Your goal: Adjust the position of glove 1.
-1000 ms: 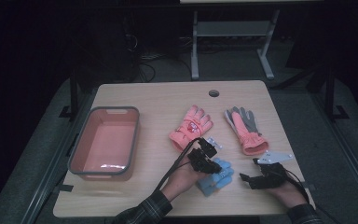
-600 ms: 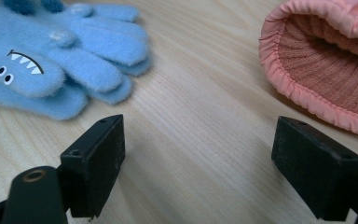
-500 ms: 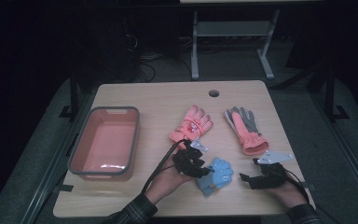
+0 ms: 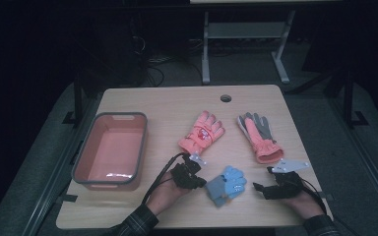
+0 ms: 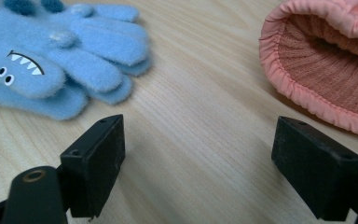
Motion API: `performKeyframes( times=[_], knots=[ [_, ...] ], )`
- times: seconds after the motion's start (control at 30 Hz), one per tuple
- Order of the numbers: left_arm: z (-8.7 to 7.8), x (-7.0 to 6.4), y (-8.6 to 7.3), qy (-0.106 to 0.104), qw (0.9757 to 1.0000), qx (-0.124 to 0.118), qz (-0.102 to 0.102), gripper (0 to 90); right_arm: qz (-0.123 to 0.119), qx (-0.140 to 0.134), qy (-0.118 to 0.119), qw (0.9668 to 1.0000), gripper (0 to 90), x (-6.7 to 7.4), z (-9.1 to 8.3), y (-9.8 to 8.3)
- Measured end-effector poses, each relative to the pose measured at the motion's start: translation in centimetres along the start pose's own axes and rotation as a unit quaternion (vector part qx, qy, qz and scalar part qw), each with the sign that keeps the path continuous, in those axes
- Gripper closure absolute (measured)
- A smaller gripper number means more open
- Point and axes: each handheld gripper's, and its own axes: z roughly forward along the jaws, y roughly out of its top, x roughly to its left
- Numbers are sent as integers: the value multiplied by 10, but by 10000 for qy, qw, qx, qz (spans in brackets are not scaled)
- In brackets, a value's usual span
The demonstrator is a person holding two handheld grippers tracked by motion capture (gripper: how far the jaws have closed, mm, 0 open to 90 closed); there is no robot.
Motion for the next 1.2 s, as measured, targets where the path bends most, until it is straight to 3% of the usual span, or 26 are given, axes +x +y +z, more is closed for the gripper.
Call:
performKeyframes(
  times=[0.33,0.5,0.67,0.77,0.87,1.03,1.2],
  knots=[
    [-2,-15,5,-423,9990,-171,17,894,4,-5,1,10000,171,0,0,0],
    [-3,-17,7,-389,9990,-203,96,867,5,-5,0,10000,171,0,0,0],
    [-7,-21,15,-388,9979,-488,160,568,43,12,-14,10000,166,1,1,1],
    [-1,-27,22,-442,9975,-480,261,387,47,-5,-27,10000,164,1,1,1],
    [8,-33,27,-292,9978,-487,355,262,44,-3,-22,10000,162,2,2,2],
    [24,-38,34,-96,9982,-444,392,147,1,9,-25,10000,162,2,1,1],
    [42,-45,37,75,9983,-328,470,132,9,-12,-15,10000,162,2,1,0]
  ],
)
